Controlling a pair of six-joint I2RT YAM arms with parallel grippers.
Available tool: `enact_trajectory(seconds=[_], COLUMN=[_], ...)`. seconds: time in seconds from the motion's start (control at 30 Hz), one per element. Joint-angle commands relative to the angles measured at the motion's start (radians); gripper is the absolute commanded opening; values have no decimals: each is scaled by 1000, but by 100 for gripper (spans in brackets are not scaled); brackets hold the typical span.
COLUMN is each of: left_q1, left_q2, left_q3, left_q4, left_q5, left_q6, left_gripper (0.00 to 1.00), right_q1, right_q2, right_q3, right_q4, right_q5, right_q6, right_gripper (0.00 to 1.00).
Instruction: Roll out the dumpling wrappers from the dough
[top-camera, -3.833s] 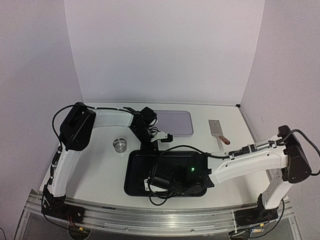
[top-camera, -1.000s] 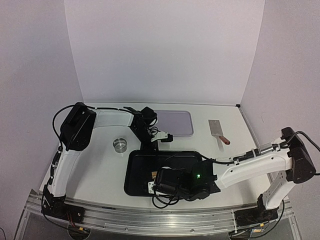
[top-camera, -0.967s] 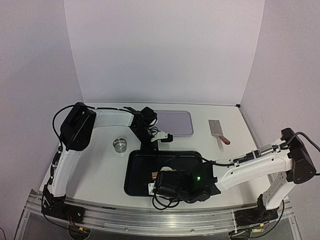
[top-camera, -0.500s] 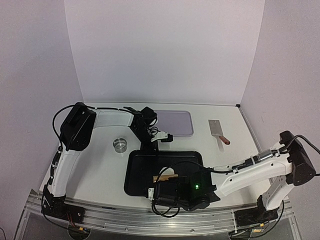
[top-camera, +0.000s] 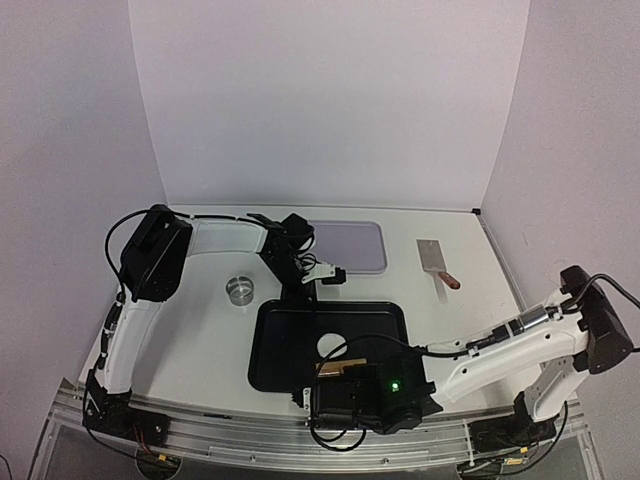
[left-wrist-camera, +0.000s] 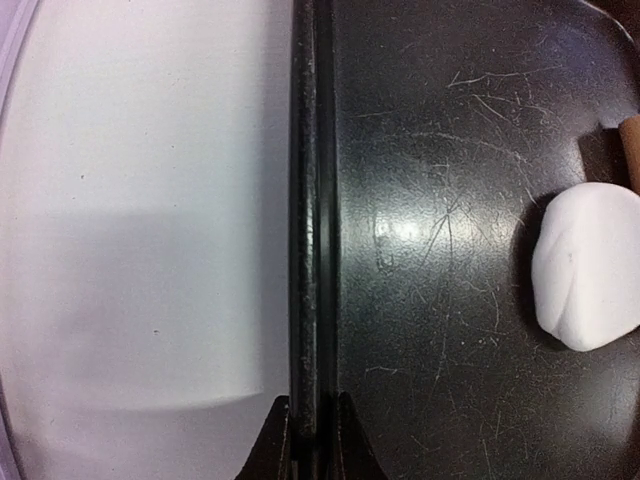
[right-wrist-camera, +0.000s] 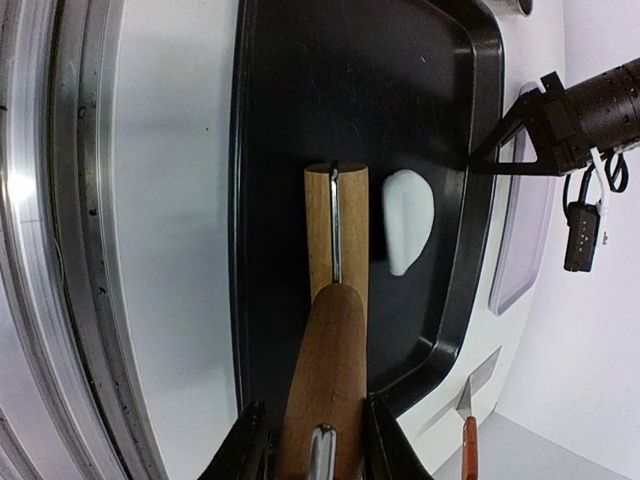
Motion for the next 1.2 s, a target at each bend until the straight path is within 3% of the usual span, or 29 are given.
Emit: enact_trajectory(seconds=[0.0,0.17,0.27,0.57,0.8,1.17], left_q1=[11,6,5,4,4,4], left_q2=[41,41,43,55,68,81], left_q3=[8,12,14,31,46,73], left_q4=[81,78,74,63,61,58], left_q5=[-165,-165,-166,-171,-169,-165], left_q6=[56,74,84,91,84,88], left_gripper=[0,0,0,0,0,0], right_q1=[-8,-42,-93,-276,-331,-332], right_q2=[-8,-76,-100,-134,-81,-94], right_q3=[4,190,251,112,61,-192], right_q4=[-198,-206,-190,83,167,164], right_q5=[-246,-77,-59,-275,-414,-441], right_q6=[52,-121,-269,-747,-811,-764], right_gripper=[0,0,0,0,0,0])
